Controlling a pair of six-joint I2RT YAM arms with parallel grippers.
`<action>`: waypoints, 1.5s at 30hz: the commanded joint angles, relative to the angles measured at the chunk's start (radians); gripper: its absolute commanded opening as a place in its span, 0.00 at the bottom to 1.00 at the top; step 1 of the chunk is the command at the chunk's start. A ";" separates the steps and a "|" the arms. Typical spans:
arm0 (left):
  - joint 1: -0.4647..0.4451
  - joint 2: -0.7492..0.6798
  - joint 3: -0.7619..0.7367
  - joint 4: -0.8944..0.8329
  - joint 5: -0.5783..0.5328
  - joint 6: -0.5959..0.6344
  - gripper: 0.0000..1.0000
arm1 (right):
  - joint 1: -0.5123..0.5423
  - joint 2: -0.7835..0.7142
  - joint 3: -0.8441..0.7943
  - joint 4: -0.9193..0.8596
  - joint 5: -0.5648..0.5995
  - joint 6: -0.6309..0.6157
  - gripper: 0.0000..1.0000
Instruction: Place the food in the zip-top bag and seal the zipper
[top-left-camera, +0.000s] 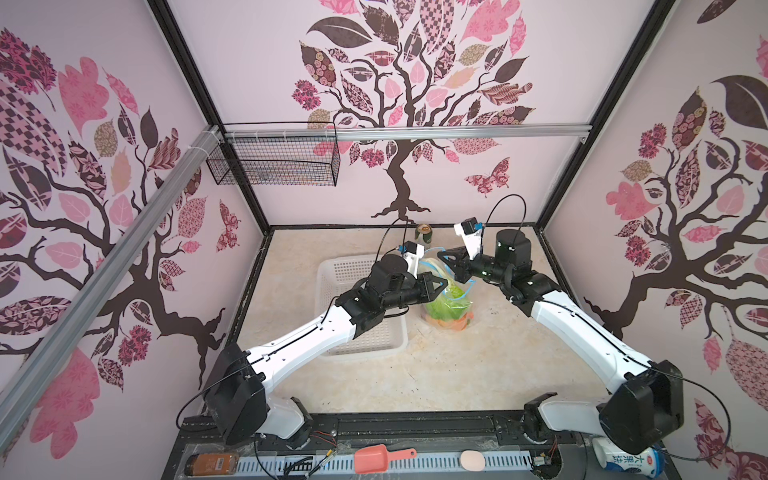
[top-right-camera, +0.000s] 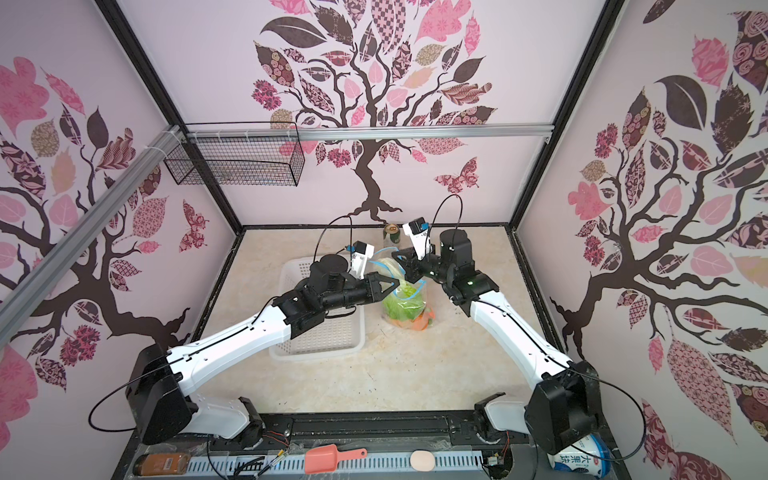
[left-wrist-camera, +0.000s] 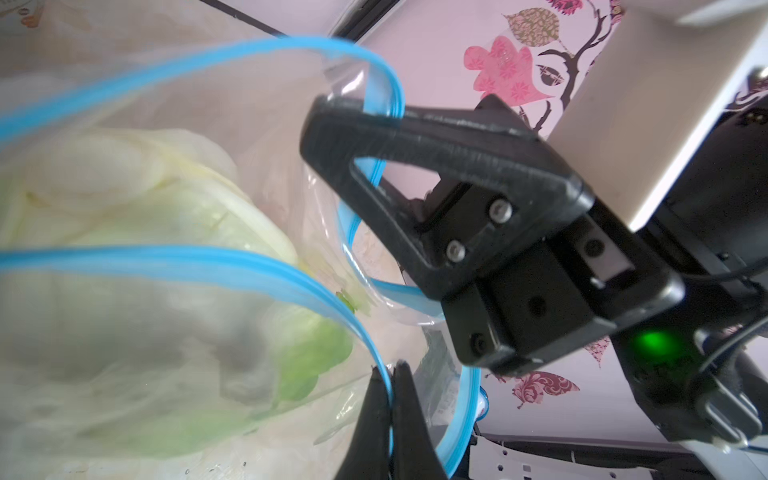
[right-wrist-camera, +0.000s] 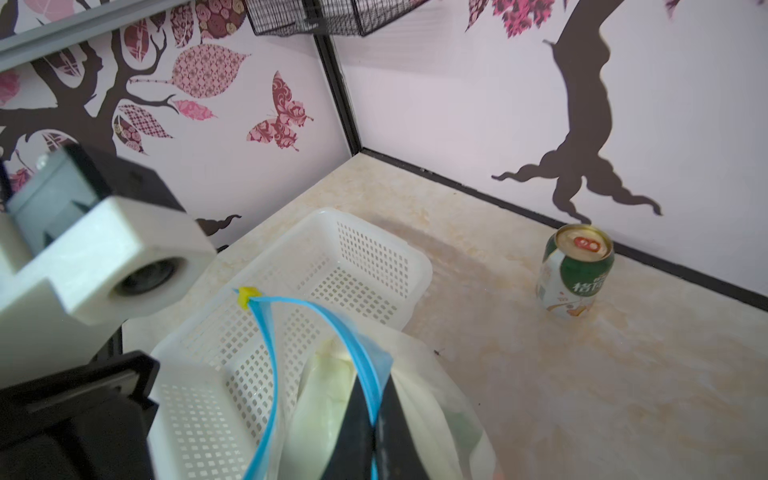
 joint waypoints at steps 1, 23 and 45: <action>0.004 0.006 -0.023 0.063 -0.035 0.025 0.22 | 0.001 0.008 -0.028 0.092 -0.050 0.012 0.00; 0.340 -0.114 -0.281 0.429 0.202 0.477 0.67 | -0.094 -0.026 -0.117 0.117 -0.046 0.098 0.00; 0.369 0.121 -0.128 0.536 0.502 0.500 0.34 | -0.100 -0.006 -0.081 0.070 -0.056 0.076 0.00</action>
